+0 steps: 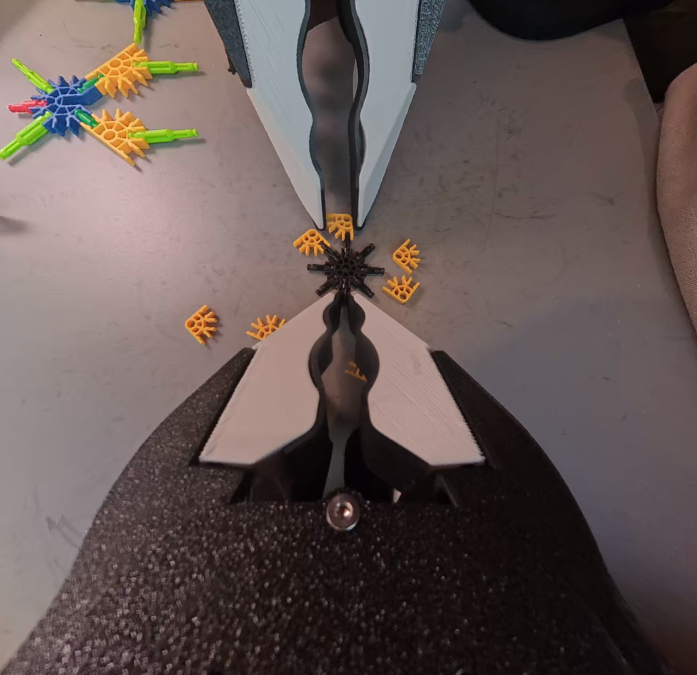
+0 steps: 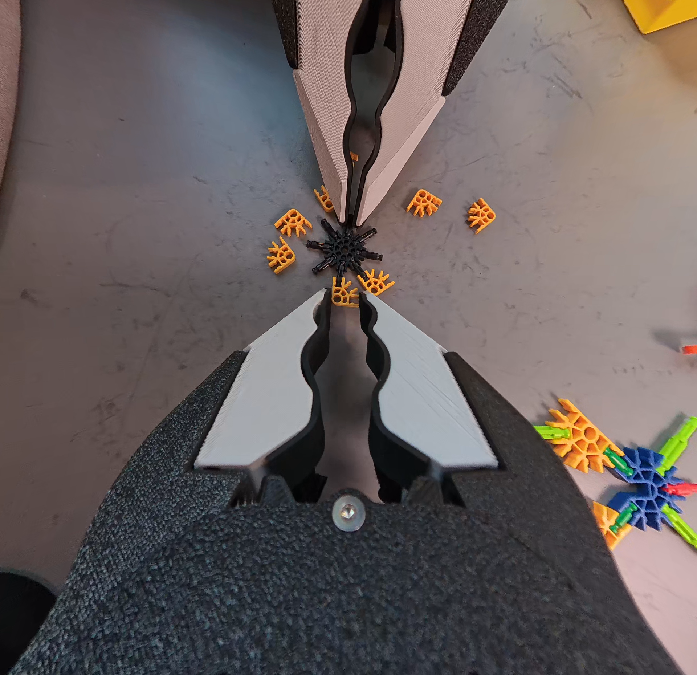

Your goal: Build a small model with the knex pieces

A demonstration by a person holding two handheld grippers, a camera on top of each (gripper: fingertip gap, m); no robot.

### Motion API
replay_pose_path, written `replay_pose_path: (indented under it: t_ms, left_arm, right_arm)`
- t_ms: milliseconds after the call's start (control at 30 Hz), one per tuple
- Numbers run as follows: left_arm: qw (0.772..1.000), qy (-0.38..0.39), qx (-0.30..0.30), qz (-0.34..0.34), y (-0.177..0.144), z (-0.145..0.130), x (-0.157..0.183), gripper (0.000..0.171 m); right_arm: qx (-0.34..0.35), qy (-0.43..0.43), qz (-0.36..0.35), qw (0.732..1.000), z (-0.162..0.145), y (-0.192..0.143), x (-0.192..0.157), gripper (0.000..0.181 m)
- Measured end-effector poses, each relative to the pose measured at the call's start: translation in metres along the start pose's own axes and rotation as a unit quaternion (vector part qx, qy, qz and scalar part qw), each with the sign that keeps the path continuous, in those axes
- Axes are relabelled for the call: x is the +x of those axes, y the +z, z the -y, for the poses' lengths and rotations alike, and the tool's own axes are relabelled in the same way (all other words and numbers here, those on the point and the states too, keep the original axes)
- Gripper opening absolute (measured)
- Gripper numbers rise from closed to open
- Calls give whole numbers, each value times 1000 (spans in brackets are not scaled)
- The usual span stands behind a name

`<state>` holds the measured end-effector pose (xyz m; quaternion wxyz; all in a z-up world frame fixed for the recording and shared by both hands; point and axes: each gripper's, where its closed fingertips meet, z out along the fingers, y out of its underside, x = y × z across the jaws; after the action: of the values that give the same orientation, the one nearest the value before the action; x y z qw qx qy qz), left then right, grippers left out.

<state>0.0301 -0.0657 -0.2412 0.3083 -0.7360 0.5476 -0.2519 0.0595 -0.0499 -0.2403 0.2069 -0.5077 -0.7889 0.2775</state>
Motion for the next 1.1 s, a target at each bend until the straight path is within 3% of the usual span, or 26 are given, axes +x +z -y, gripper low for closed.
replay_pose_path:
  t_ms: [400,600,800,1100]
  left_arm:
    - [1000,-1,0,1,0,0,0,3]
    - [1000,-1,-1,1,0,0,0,3]
    - [1000,-1,-1,2,0,0,0,3]
    - [1000,-4,2,5,0,0,0,3]
  right_arm:
    - [-4,-9,-10,1000,3,-3,0,18]
    - [11,-7,-9,1000,10,-6,-1,3]
    - [-24,-3,-2,1000,6,0,-3,0]
    - [-133,22,-5,991,4,3,-3,0]
